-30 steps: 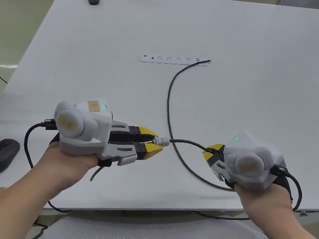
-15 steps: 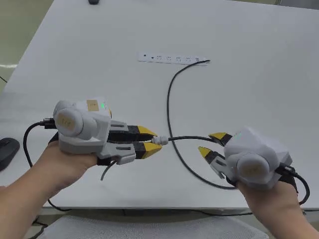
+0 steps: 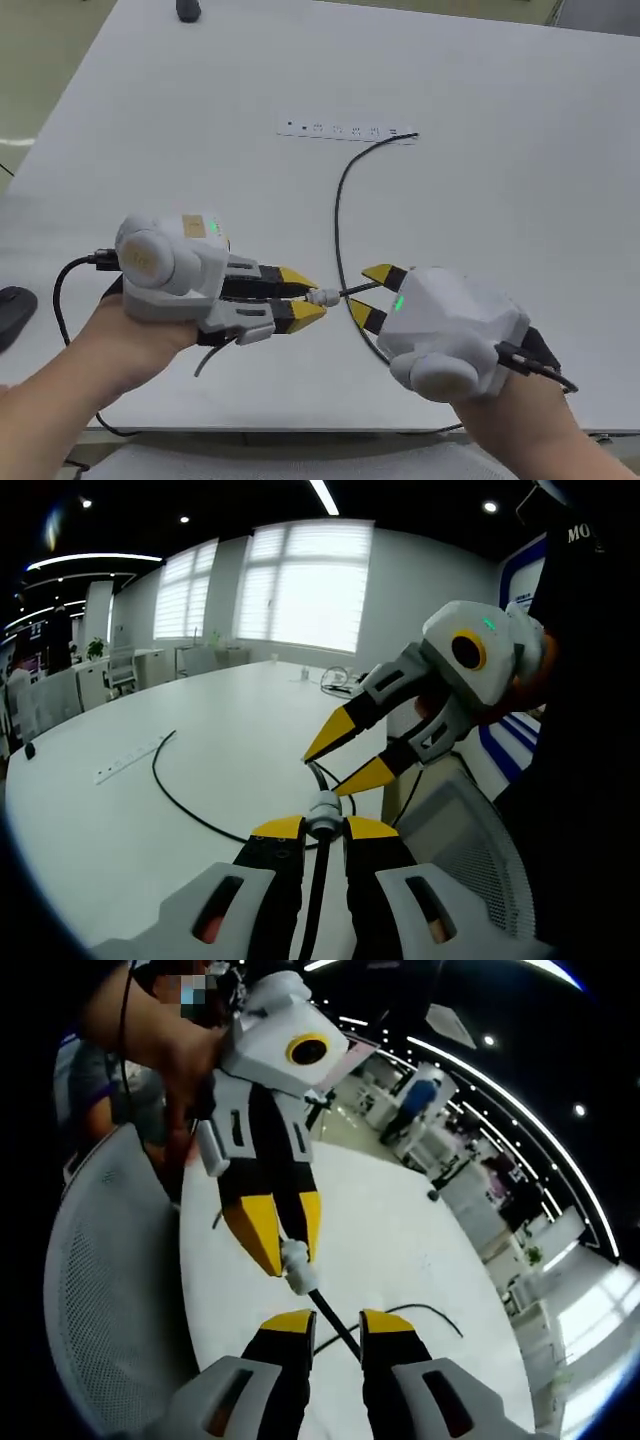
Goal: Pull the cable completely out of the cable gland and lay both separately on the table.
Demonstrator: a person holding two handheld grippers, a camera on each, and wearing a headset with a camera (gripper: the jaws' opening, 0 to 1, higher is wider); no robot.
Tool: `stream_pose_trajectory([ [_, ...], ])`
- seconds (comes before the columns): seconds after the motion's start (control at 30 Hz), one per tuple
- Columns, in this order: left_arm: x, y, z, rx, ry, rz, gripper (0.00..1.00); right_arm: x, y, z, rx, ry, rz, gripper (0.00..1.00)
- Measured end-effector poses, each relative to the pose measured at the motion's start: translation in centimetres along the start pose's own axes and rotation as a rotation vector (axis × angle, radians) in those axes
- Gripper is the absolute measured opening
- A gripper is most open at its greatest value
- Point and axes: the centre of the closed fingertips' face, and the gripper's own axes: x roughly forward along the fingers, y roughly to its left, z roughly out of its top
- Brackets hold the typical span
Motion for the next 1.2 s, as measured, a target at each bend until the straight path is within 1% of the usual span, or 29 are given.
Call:
stream_pose_trajectory([
  [0.1,0.0,-0.2,0.1,0.004,-0.001,-0.004,0.15,0.2,0.4,0.2,-0.030,-0.001,0.016,0.12],
  [0.2,0.0,-0.2,0.1,0.007,-0.001,-0.002,0.15,0.2,0.7,0.3,-0.058,-0.001,0.029,0.08],
  [0.27,0.0,-0.1,0.1,0.010,-0.001,-0.001,0.15,0.4,1.3,0.3,-0.064,-0.009,0.062,0.03],
  [0.3,0.0,-0.2,0.0,0.014,0.007,-0.003,0.15,0.4,1.2,0.2,-0.077,-0.004,0.055,0.03],
  [0.33,0.0,-0.2,0.0,0.025,0.011,-0.003,0.15,0.3,1.2,0.2,-0.078,-0.007,0.057,0.03],
  [0.4,0.0,-0.3,-0.1,0.027,0.016,-0.006,0.15,0.3,1.4,0.0,-0.065,-0.004,0.070,0.02],
  [0.47,0.1,-0.3,-0.1,0.027,0.014,-0.006,0.15,0.2,1.4,-0.1,-0.052,-0.001,0.069,0.01],
  [0.5,0.1,-0.3,0.0,0.025,0.014,-0.007,0.15,0.2,1.4,-0.2,-0.039,0.000,0.069,0.01],
  [0.53,0.1,-0.3,0.0,0.026,0.013,-0.006,0.15,0.2,1.4,-0.3,-0.004,0.003,0.071,0.01],
  [0.6,0.1,-0.3,0.0,0.028,0.015,-0.006,0.15,0.2,1.2,-0.7,0.038,0.015,0.062,0.01],
  [0.8,0.2,-0.3,0.0,0.035,0.013,-0.011,0.15,0.1,0.7,-2.2,0.127,0.044,0.052,0.00],
  [0.87,0.2,-0.4,0.1,0.039,0.010,-0.010,0.15,0.0,0.4,-2.9,0.172,0.058,0.044,0.00],
  [0.93,0.3,-0.4,0.2,0.041,0.008,-0.010,0.15,0.0,0.5,-3.4,0.241,0.063,0.051,0.00],
  [0.97,0.4,-0.4,0.2,0.044,0.009,-0.009,0.15,0.0,0.4,-3.8,0.269,0.067,0.046,0.00],
  [1.0,0.4,-0.4,0.2,0.043,0.008,-0.009,0.15,0.0,0.3,-4.0,0.279,0.069,0.046,0.00],
  [1.07,0.5,-0.4,0.2,0.044,0.008,-0.007,0.15,0.1,0.3,-4.5,0.332,0.074,0.045,0.00],
  [1.1,0.5,-0.4,0.2,0.046,0.007,-0.006,0.15,0.1,0.4,-4.7,0.377,0.074,0.048,0.00],
  [1.17,0.5,-0.3,0.2,0.046,0.007,-0.004,0.15,0.2,0.2,-5.2,0.385,0.082,0.047,0.00],
  [1.2,0.5,-0.3,0.2,0.047,0.006,-0.002,0.15,0.3,0.2,-5.6,0.412,0.086,0.043,0.00],
])
